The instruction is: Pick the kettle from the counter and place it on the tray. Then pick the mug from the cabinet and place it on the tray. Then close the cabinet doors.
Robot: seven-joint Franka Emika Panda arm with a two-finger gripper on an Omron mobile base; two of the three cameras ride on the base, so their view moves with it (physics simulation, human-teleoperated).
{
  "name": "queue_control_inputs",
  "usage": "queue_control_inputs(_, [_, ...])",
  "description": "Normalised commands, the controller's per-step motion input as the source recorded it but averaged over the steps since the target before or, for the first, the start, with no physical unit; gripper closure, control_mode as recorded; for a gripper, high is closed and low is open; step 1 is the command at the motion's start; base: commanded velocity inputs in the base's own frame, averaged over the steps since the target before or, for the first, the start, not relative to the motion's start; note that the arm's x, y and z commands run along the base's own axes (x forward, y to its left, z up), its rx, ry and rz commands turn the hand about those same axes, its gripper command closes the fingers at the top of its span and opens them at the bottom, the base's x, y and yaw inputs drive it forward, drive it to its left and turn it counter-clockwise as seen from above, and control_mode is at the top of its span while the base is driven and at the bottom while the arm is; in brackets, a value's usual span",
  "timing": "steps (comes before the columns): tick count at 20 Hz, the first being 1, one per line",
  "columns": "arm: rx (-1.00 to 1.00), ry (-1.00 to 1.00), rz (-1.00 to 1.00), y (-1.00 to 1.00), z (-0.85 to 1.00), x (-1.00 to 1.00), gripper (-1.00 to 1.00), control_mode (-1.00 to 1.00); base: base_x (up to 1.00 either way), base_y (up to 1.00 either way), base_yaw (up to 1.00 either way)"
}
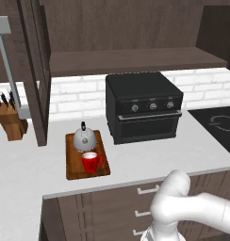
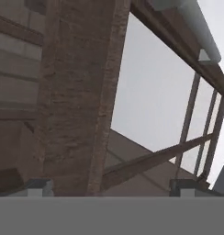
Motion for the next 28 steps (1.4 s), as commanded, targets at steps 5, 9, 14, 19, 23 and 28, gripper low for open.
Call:
queue_control_inputs(5, [-0.19, 0.00, 0.03, 0.49, 0.26, 0.00, -1.00, -1.00, 0.00, 0.00, 0.00])
queue_control_inputs(9, [-0.18, 0.00, 0.00, 0.51, 0.22, 0.01, -1.00, -1.00, 0.00, 0.00, 0.00])
queue_control_inputs(14, [-0.17, 0.00, 0.00, 0.57, 0.17, 0.06, -1.00, -1.00, 0.00, 0.00, 0.00])
queue_control_inputs(19, [-0.15, 0.00, 0.00, 0.53, 0.14, 0.06, -1.00, -1.00, 0.00, 0.00, 0.00])
queue_control_inputs(23, [-0.15, 0.01, 0.00, 0.59, 0.06, 0.17, -1.00, -1.00, 0.00, 0.00, 0.00])
queue_control_inputs(28, [-0.14, 0.06, -0.03, 0.61, 0.00, 0.30, -1.00, -1.00, 0.00, 0.00, 0.00])
